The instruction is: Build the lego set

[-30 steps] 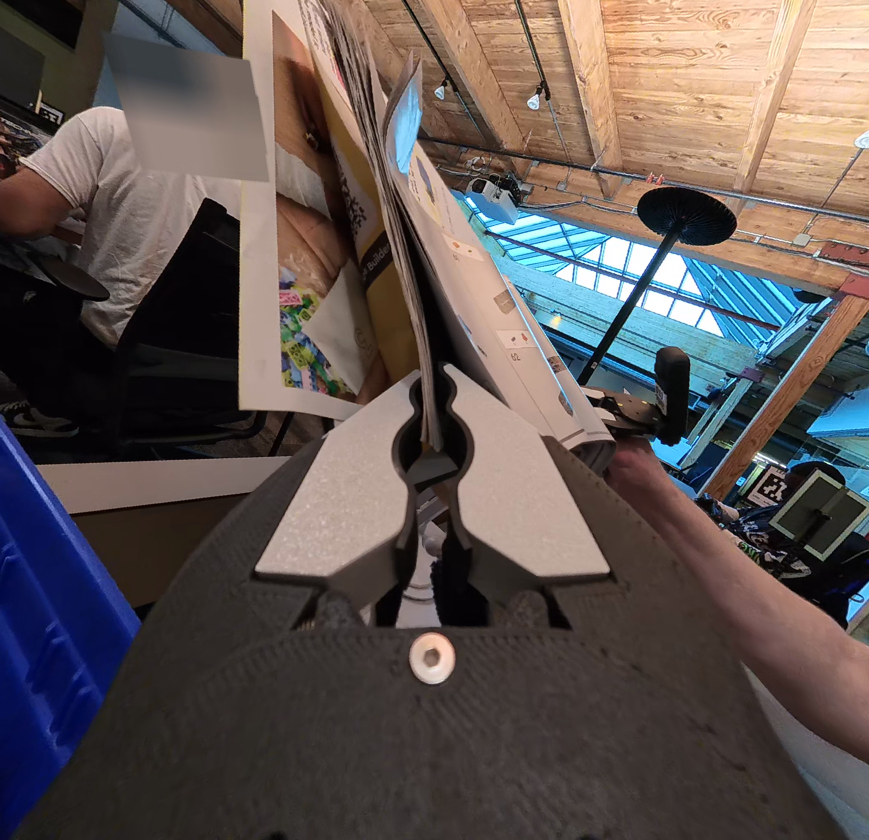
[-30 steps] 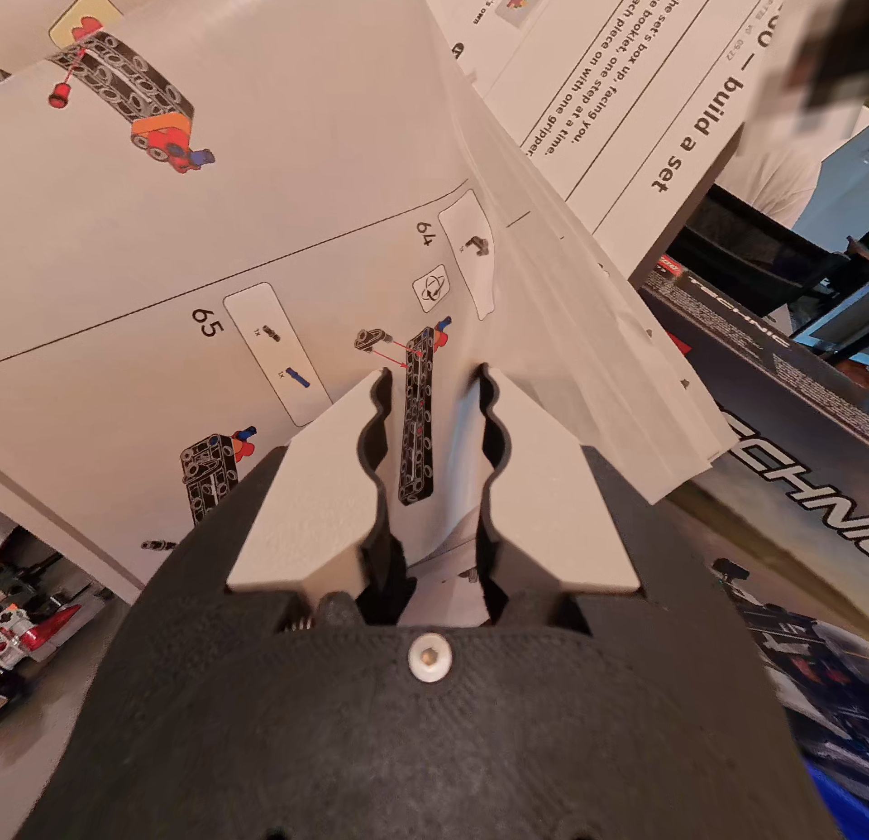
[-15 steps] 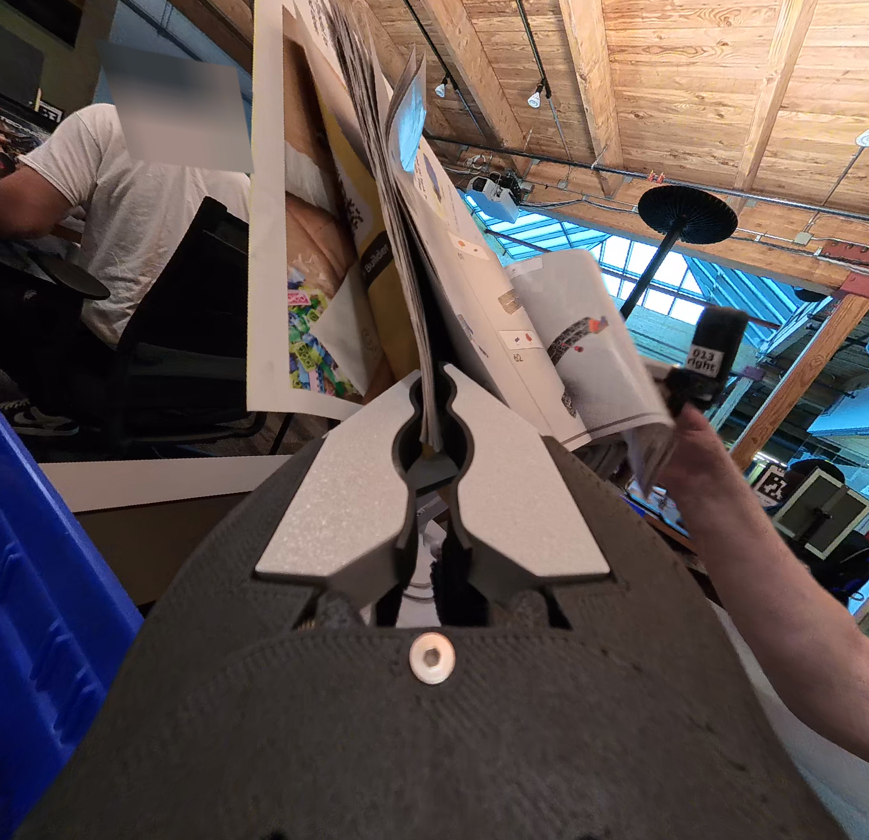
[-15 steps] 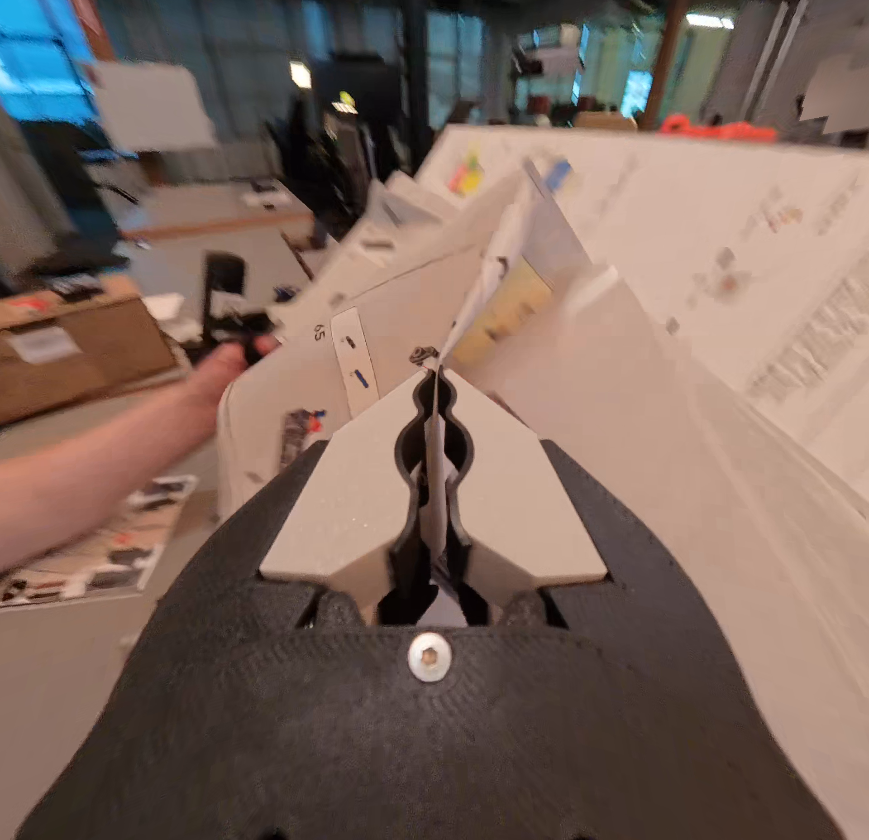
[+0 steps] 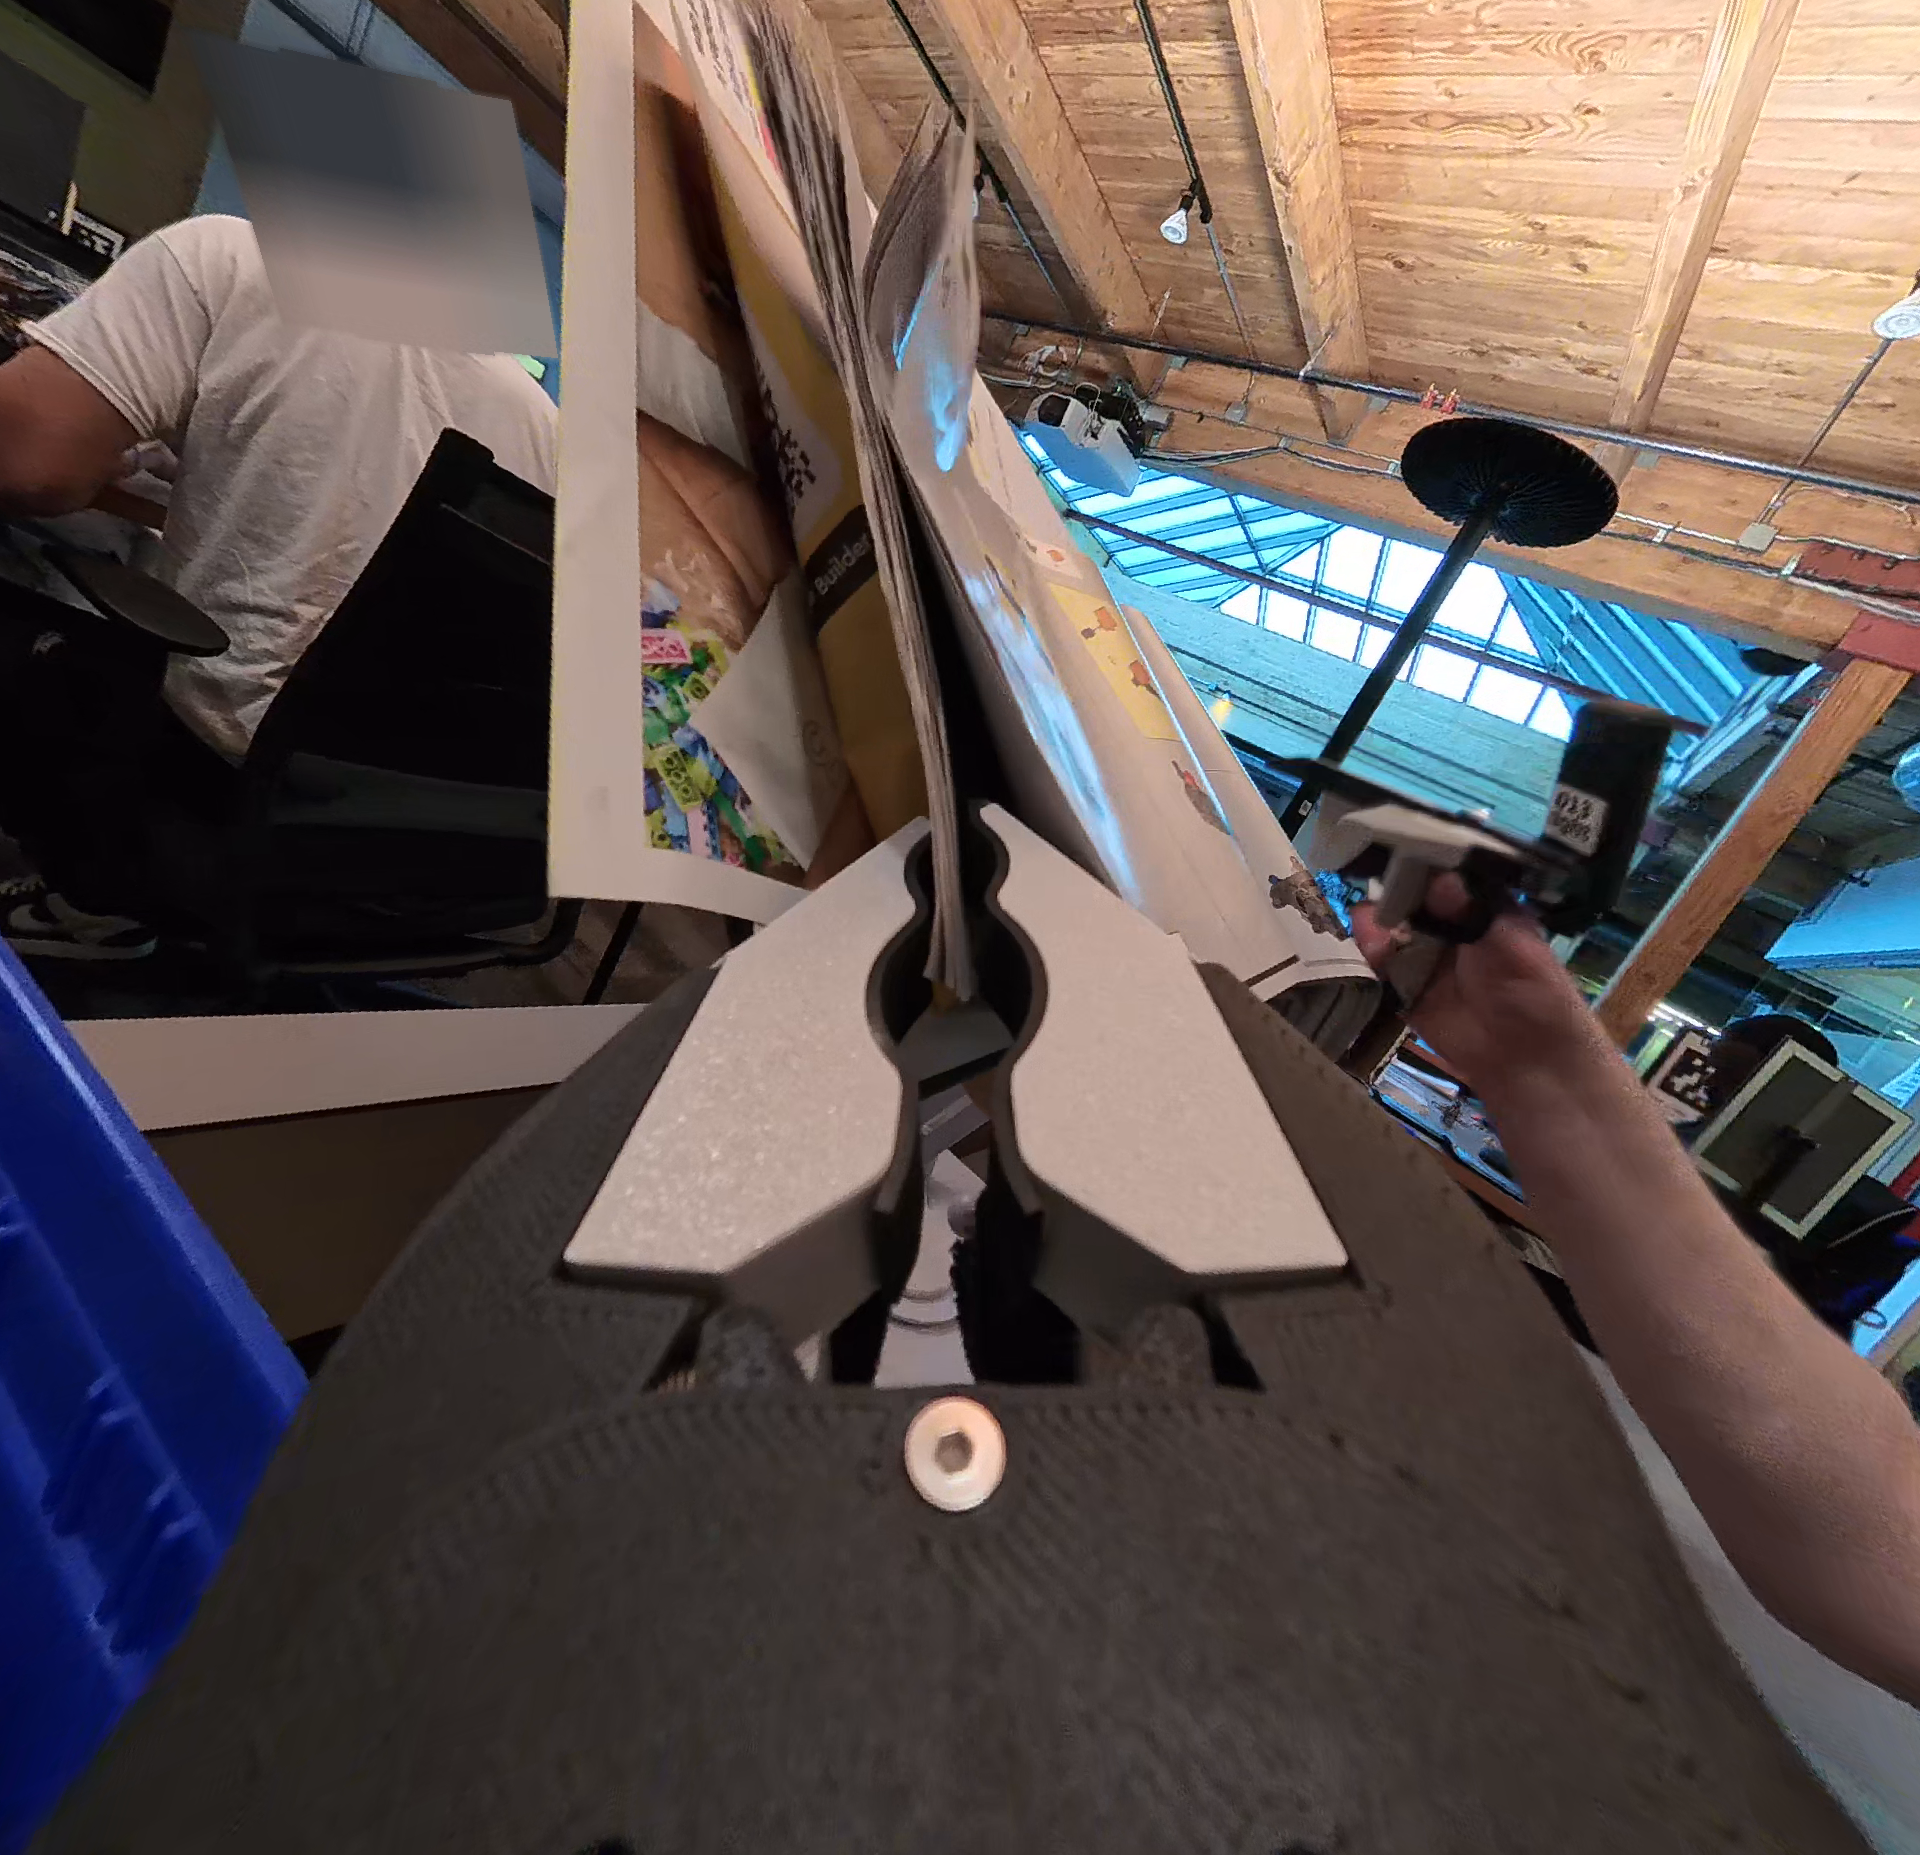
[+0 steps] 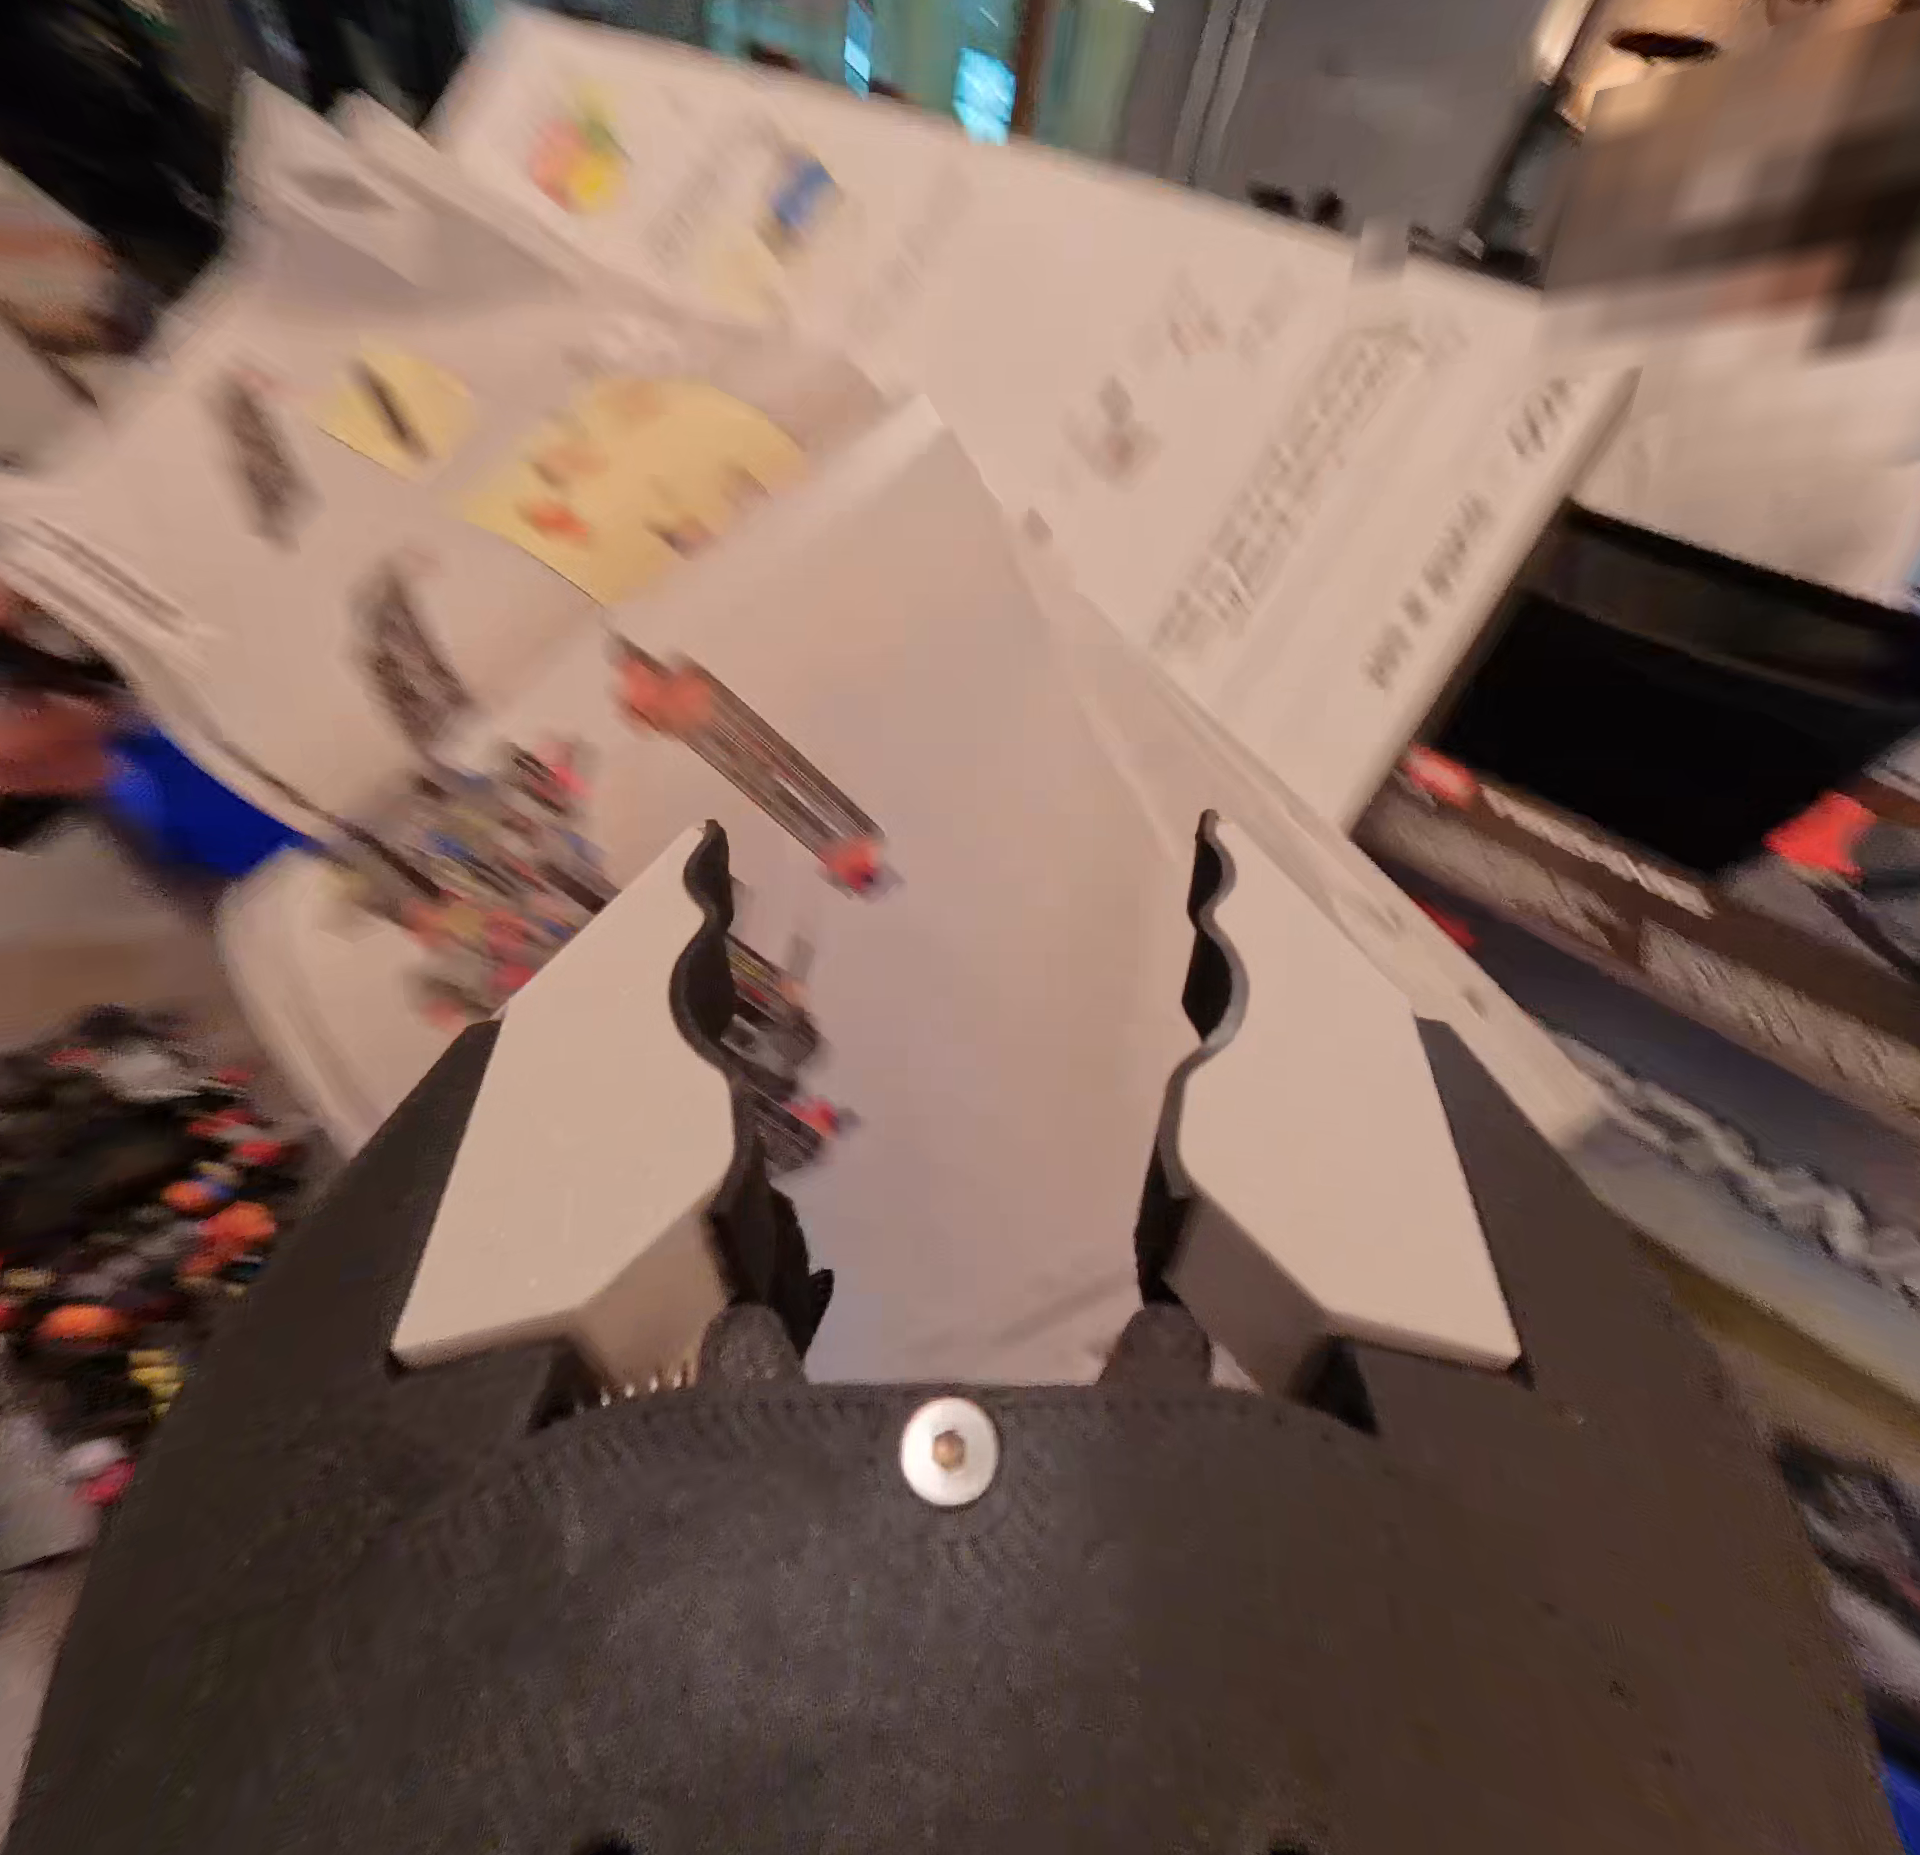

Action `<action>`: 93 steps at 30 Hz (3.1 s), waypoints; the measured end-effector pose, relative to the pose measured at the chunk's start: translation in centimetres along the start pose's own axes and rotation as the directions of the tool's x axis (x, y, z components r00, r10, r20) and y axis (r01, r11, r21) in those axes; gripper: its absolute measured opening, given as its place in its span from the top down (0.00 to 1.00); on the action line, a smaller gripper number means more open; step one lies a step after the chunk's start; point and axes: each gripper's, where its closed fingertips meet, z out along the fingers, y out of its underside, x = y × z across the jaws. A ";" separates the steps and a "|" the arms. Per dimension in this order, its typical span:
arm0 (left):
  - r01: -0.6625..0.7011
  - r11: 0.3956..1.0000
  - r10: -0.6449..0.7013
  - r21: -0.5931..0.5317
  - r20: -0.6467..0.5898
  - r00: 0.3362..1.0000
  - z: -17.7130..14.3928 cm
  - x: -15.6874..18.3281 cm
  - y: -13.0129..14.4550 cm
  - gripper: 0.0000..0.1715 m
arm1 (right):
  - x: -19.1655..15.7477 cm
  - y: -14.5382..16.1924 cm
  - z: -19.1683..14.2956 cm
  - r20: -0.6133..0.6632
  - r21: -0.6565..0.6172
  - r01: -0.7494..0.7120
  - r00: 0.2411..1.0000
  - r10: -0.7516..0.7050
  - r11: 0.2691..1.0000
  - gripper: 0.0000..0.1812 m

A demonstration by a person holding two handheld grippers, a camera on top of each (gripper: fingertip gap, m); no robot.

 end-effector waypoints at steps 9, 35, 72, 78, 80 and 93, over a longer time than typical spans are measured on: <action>-0.018 1.000 0.018 -0.007 0.013 1.000 0.0 0.0 0.1 1.00 | 3.6 8.2 2.0 -0.161 -0.140 0.024 0.986 -0.047 0.990 0.55; -0.018 1.000 0.018 -0.012 0.007 1.000 0.0 0.0 0.0 1.00 | -11.4 -8.3 -2.1 0.554 0.166 -0.147 0.832 0.031 0.975 0.49; -0.016 1.000 0.016 -0.014 0.005 1.000 0.0 -0.1 0.1 1.00 | -6.3 -4.3 -1.2 0.279 0.181 -0.084 0.960 0.031 0.980 0.58; -0.016 1.000 0.016 -0.012 0.010 1.000 0.1 -0.1 0.2 1.00 | 2.8 6.0 1.3 -0.046 -0.082 -0.023 0.999 0.019 0.996 0.51; -0.024 1.000 0.024 -0.015 0.014 1.000 0.1 -0.1 0.2 1.00 | 3.1 7.5 2.3 -0.066 -0.141 0.028 0.997 -0.037 0.990 0.55; -0.024 1.000 0.025 -0.018 0.013 1.000 0.0 -0.2 0.3 1.00 | -2.3 5.8 2.6 0.145 -0.123 0.040 0.989 -0.022 0.992 1.00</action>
